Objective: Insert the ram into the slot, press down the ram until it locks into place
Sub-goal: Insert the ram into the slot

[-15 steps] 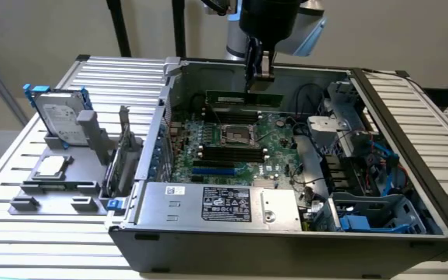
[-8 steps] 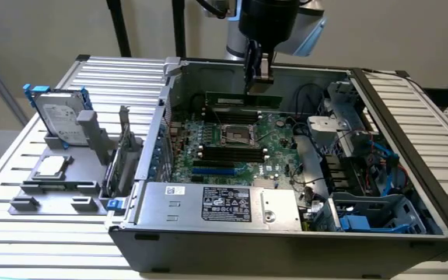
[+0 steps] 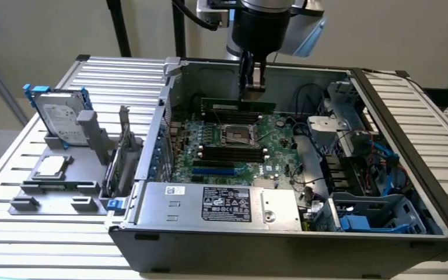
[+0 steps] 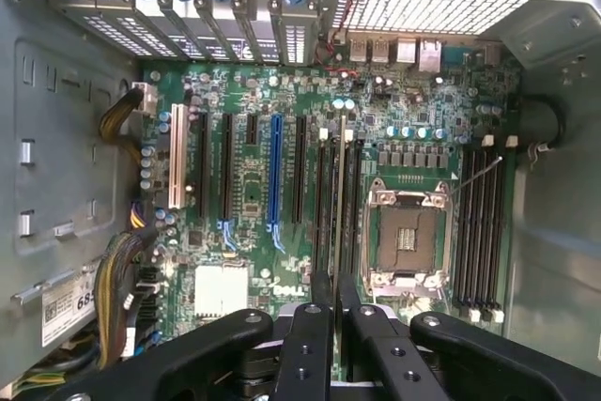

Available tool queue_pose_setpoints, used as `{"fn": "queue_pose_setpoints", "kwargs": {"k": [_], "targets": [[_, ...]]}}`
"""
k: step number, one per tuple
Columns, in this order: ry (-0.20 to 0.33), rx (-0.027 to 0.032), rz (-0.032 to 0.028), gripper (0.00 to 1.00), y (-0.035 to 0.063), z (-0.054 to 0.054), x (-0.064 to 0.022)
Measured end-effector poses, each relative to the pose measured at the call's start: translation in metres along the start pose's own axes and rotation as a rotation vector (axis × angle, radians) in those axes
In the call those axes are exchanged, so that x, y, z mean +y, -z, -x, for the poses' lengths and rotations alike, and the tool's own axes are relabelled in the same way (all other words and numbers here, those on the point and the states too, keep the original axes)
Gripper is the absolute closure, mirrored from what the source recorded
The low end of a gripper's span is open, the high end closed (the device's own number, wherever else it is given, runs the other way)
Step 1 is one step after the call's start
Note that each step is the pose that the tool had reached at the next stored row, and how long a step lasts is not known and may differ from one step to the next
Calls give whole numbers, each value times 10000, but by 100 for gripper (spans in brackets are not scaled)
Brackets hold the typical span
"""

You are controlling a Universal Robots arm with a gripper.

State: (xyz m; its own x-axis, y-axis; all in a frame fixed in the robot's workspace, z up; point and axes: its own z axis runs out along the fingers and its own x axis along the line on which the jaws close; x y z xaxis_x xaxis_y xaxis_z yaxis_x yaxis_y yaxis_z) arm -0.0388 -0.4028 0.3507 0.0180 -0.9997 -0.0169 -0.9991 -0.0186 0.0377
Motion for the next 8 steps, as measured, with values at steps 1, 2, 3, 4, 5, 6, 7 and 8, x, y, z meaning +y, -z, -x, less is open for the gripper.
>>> {"fn": "queue_pose_setpoints", "kwargs": {"k": [1,2,3,4,5,6,7,8], "targets": [[1,0,0,87,-19,0,-1],[0,0,0,87,-37,0,-2],[-1,2,1,87,-54,-1,-4],[-2,1,0,87,-72,-1,-6],[-2,0,0,87,-91,-1,-10],[-1,0,0,87,-109,-1,-13],[-1,1,1,87,-126,-2,-16],[-1,0,1,87,-145,-2,-18]]}}
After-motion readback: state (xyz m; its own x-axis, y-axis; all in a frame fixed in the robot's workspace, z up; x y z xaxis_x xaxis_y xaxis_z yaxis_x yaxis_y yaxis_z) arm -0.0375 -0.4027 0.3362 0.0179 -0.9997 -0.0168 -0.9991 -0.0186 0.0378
